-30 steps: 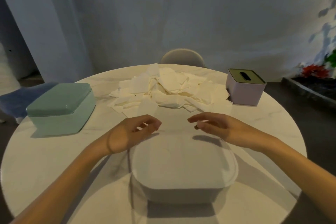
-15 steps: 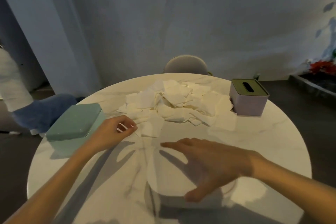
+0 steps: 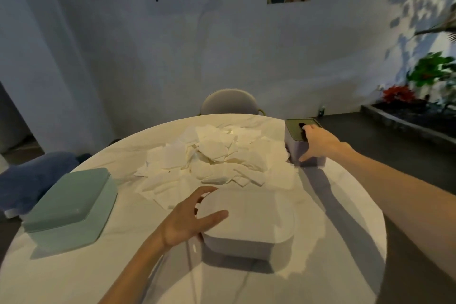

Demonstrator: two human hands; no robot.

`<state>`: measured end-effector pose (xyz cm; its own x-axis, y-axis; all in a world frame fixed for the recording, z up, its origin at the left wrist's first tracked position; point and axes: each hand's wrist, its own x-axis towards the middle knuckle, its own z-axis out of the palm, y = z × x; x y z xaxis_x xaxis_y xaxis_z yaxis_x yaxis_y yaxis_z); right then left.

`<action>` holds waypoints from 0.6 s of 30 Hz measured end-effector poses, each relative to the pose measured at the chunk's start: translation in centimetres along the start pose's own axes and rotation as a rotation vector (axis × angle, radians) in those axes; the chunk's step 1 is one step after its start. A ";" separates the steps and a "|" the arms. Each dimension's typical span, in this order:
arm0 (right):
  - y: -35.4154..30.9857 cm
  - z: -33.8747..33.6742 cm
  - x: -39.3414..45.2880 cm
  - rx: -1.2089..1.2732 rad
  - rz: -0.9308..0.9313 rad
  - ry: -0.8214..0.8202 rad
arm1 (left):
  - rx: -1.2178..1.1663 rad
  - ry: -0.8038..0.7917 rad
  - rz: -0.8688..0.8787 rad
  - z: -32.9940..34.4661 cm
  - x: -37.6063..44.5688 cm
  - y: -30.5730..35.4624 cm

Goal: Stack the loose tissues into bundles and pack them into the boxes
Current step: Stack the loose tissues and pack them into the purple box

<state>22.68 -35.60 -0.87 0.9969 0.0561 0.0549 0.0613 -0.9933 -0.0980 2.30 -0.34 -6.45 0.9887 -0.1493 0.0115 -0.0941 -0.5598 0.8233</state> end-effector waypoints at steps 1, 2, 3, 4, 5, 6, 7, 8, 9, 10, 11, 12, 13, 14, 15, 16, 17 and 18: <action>0.3 0.2 0.3 -0.018 -0.003 -0.010 | -0.004 0.000 -0.001 0.1 0.1 0.0; 0.4 0.3 0.4 -0.033 -0.003 -0.003 | -0.004 -0.003 -0.005 0.1 0.0 0.1; 0.4 0.3 0.6 -0.051 -0.006 0.009 | -0.008 -0.009 -0.012 0.3 0.1 0.1; 0.3 0.1 0.7 -0.071 -0.011 0.020 | -0.014 -0.016 -0.026 0.3 0.1 0.1; 0.3 -0.2 0.8 -0.086 -0.026 0.038 | -0.013 -0.015 -0.047 0.3 0.1 0.2; 0.0 -0.5 0.8 -0.094 -0.052 0.068 | -0.001 -0.003 -0.076 0.1 0.2 0.2; -0.4 -0.9 0.7 -0.096 -0.084 0.117 | 0.015 0.021 -0.106 -0.2 0.5 0.2; -1.0 -1.3 0.4 -0.090 -0.119 0.175 | 0.012 0.062 -0.138 -0.5 1.0 0.2; -1.8 -1.8 0.1 -0.078 -0.158 0.220 | -0.012 0.109 -0.168 -0.9 1.5 0.4; -2.7 -2.1 -0.3 -0.064 -0.194 0.240 | -0.044 0.155 -0.195 -1.2 1.9 0.7; -3.7 -2.3 -0.7 -0.053 -0.222 0.246 | -0.058 0.190 -0.213 -1.5 2.5 0.9; -4.5 -2.5 -1.0 -0.053 -0.243 0.249 | -0.040 0.202 -0.211 -1.7 3.1 1.3; -5.1 -2.4 -1.4 -0.051 -0.247 0.247 | -0.019 0.194 -0.208 -1.7 3.4 1.5; -5.5 -2.6 -1.8 -0.041 -0.235 0.260 | -0.022 0.193 -0.198 -1.7 3.7 2.1; -5.8 -2.8 -2.1 -0.029 -0.223 0.289 | -0.048 0.202 -0.191 -1.8 4.1 2.5; -6.0 -3.3 -2.5 -0.018 -0.221 0.322 | -0.081 0.220 -0.179 -1.8 4.4 2.9; -6.4 -4.0 -3.0 -0.006 -0.233 0.360 | -0.111 0.238 -0.168 -2.0 4.8 3.4; -6.8 -4.6 -3.5 0.014 -0.259 0.394 | -0.156 0.247 -0.161 -2.2 5.0 4.0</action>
<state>18.56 -29.52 4.16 0.8540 0.2570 0.4524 0.3092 -0.9500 -0.0441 7.14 -1.58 -1.85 0.9895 0.1442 -0.0046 0.0662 -0.4257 0.9025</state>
